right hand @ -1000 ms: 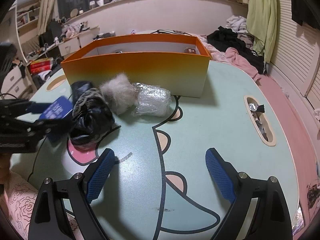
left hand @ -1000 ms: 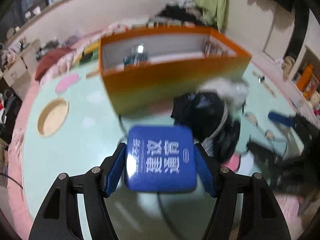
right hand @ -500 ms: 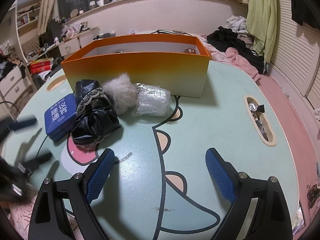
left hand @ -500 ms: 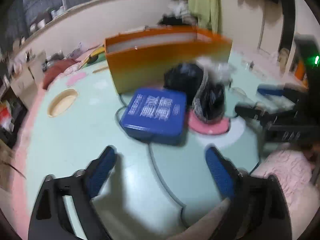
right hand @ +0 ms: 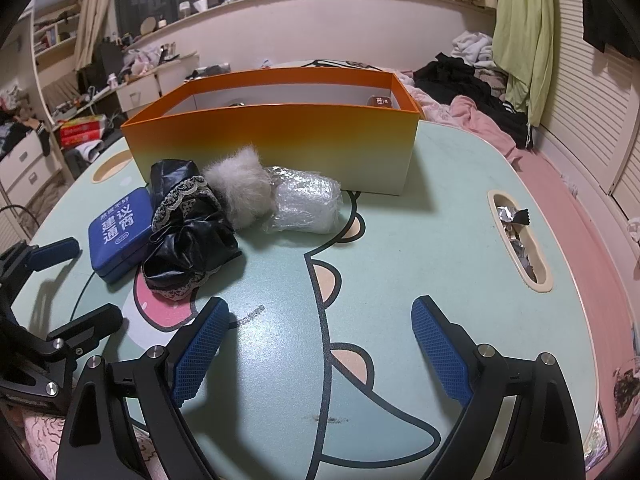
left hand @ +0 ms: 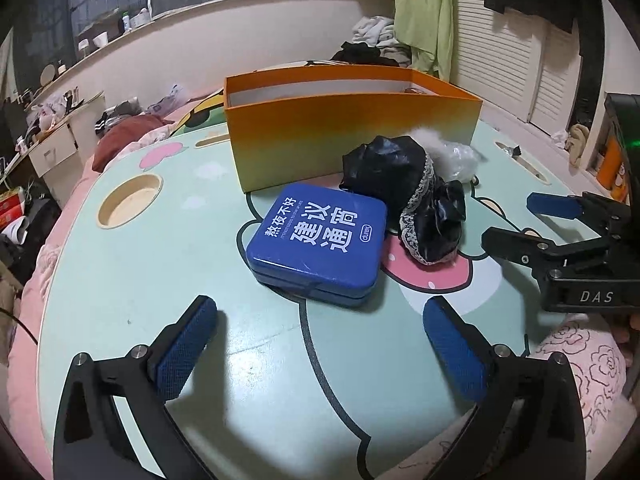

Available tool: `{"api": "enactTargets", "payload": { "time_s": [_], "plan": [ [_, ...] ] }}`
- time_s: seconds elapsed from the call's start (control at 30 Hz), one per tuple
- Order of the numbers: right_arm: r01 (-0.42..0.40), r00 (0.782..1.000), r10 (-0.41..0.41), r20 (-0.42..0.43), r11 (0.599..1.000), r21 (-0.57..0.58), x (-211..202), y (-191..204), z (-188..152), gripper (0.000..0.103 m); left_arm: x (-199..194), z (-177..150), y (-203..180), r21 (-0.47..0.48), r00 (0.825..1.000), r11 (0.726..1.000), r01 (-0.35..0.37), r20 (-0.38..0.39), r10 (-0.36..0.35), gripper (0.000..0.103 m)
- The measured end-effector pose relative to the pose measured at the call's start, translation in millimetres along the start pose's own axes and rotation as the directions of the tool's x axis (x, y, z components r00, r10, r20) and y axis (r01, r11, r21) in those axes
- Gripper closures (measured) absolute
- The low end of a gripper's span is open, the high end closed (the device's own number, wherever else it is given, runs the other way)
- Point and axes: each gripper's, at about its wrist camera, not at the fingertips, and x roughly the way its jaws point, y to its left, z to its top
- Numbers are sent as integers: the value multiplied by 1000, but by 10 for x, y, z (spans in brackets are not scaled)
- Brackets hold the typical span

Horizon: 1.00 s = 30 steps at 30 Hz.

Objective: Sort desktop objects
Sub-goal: 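Grasp the blue printed tin with the left gripper and place it on the table, then pick the silver metal cup from the box with the right gripper, set it down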

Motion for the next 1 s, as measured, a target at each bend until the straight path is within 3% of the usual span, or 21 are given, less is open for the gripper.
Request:
{"api": "enactTargets", "payload": {
  "time_s": [0.23,0.3,0.37,0.5,0.57,0.67,0.77,0.97,1.0],
  "plan": [
    [-16,1000,16,17,1000,14,-31,-38,8,13,2,-4,17,8,1000,1000,21,8,-21,0],
    [-68,996,65,60,997,36,-108,-96,47,27,0,-21,41,11,999,999,32,15,-32,0],
    [-116,988,110,110,992,49,-223,-107,126,31,-5,-38,60,17,999,999,44,26,-45,1],
    [-296,942,278,187,952,76,-404,14,695,40,25,-27,99,33,997,997,76,27,-77,1],
    [-317,941,301,153,944,94,-289,159,1158,50,40,-35,122,34,996,996,85,35,-86,0],
    [-295,955,292,44,947,129,134,371,1768,51,68,-28,192,34,994,994,105,33,-106,0],
    [-242,964,253,-80,961,131,652,514,2104,51,31,-37,173,31,995,995,95,35,-96,0],
    [-159,957,197,-213,971,181,1292,593,2203,52,-66,-96,118,-1,998,999,39,57,-39,0],
    [-145,954,187,-236,972,185,1380,561,2186,56,-62,-94,125,-7,998,999,37,56,-37,0]
  ]
}}
